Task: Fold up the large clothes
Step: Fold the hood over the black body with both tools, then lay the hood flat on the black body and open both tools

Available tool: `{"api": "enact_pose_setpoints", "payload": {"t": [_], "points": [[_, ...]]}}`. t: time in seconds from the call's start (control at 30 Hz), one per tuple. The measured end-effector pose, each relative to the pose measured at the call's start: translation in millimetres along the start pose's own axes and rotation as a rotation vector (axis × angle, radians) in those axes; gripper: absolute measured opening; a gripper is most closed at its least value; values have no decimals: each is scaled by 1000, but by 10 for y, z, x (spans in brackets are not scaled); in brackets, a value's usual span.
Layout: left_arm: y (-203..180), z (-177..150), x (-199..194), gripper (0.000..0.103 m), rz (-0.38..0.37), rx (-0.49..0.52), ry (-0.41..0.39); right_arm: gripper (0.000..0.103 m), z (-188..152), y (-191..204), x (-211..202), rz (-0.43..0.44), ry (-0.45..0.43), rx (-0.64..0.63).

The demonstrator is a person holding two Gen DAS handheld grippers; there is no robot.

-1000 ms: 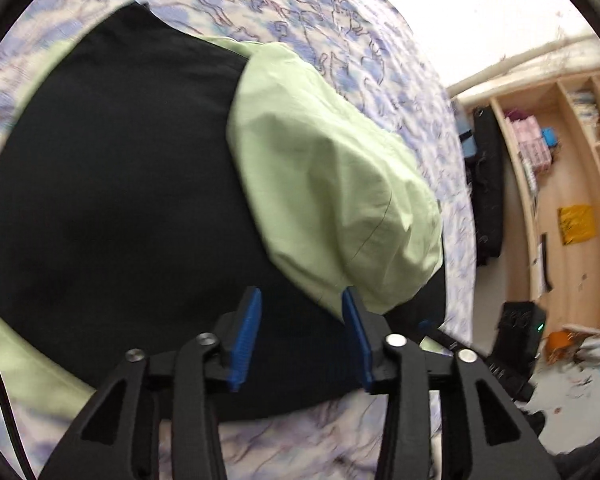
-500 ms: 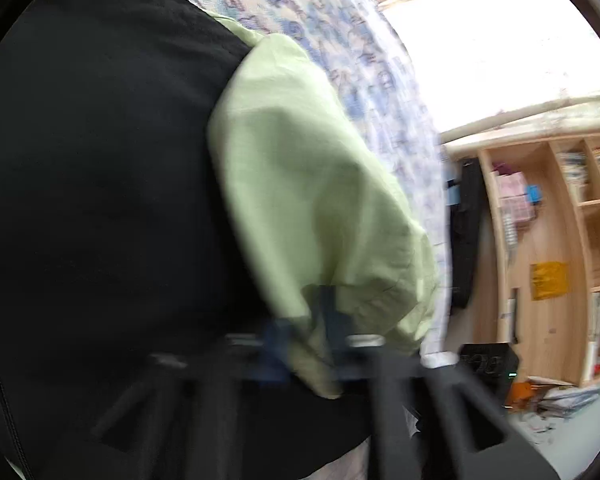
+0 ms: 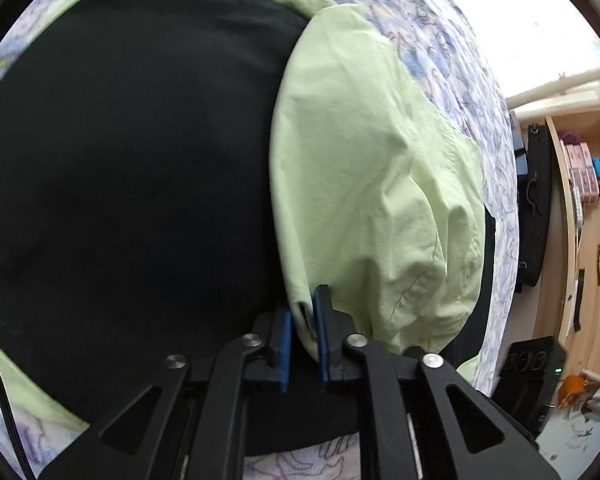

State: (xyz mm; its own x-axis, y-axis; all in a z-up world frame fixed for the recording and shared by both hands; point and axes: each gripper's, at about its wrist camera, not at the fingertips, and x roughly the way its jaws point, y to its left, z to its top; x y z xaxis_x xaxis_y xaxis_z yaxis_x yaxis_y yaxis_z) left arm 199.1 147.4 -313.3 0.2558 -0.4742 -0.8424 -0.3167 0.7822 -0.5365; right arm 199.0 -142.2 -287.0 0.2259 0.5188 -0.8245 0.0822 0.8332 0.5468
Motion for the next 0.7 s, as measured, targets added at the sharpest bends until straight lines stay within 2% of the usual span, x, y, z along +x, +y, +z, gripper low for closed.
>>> {"api": "enact_pose_setpoints", "payload": {"t": [0.13,0.2,0.3,0.4,0.47,0.53,0.63,0.7], "points": [[-101,-124,-231,26,82,65,-45,28,-56,176,-320,-117,-91,-143],[-193,-167,-341,26,110,100,-85,28,-66,269,-483,-147,-146,-204],[-382,-154,-467,26,114,174,-143,28,-12,449,-579,-154,-212,-311],[-682,-74,-470,26,110,297,-203,28,135,612,-513,-126,-254,-393],[-900,65,-390,26,98,346,-226,28,271,737,-386,-103,-268,-438],[-1022,243,-305,26,71,363,-236,28,367,812,-236,-86,-272,-455],[-939,399,-180,26,37,342,-207,28,570,747,51,-81,-238,-426],[-870,439,-20,26,50,326,-176,26,619,694,210,-152,-216,-403]]}}
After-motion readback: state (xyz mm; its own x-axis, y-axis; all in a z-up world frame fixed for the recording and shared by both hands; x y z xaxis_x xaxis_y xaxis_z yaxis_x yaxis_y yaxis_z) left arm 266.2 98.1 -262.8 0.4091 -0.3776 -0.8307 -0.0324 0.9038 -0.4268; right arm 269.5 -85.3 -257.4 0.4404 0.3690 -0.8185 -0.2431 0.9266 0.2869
